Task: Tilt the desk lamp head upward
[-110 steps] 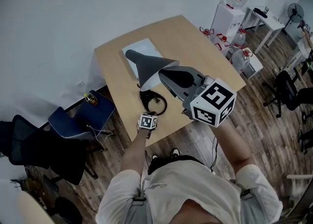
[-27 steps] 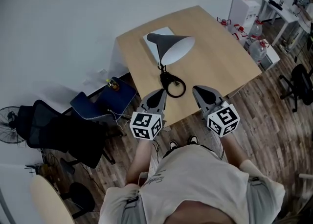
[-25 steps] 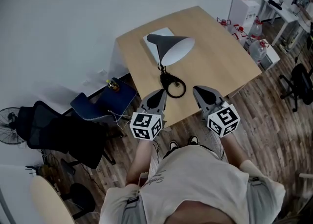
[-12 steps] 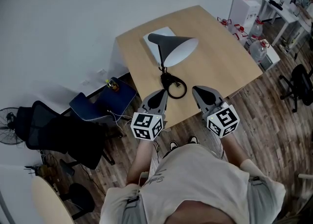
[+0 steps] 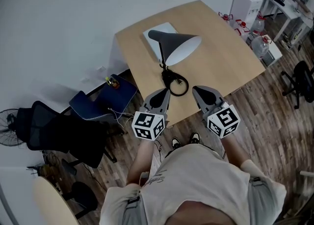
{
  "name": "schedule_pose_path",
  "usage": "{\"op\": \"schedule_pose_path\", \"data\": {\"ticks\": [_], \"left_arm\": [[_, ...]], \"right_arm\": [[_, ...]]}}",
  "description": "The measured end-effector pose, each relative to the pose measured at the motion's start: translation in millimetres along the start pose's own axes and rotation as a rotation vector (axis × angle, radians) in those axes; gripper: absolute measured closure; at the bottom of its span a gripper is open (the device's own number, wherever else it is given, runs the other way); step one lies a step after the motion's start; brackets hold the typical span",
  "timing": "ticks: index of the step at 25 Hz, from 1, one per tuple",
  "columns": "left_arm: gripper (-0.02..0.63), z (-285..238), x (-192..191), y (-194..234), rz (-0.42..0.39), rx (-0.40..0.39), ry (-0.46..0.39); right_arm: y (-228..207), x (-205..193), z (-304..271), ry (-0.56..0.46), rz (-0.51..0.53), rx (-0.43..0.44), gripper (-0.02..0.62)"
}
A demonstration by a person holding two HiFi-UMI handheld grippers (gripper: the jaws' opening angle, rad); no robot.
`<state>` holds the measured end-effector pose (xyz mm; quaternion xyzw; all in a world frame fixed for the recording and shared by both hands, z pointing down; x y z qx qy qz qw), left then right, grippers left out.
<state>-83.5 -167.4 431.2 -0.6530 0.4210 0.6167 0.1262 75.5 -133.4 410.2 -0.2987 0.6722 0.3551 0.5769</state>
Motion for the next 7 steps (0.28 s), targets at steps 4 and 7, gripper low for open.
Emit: {"op": "schedule_pose_path", "data": {"ticks": [4, 7], "left_arm": [[0.591, 2.1, 0.3, 3.1, 0.008, 0.001, 0.002], [0.591, 3.5, -0.6, 3.4, 0.015, 0.004, -0.006]], "right_arm": [[1.9, 2.4, -0.9, -0.003, 0.003, 0.005, 0.6], [3.4, 1.9, 1.3, -0.003, 0.01, 0.009, 0.6]]}}
Point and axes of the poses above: the fingertips, and each gripper's own axes: z backward along the fingers, y to its left, x out of its top, the point moved 5 cm from there along z, backward along the fingers, and after that the axes turned 12 degrees about z, right-handed, at the moved point
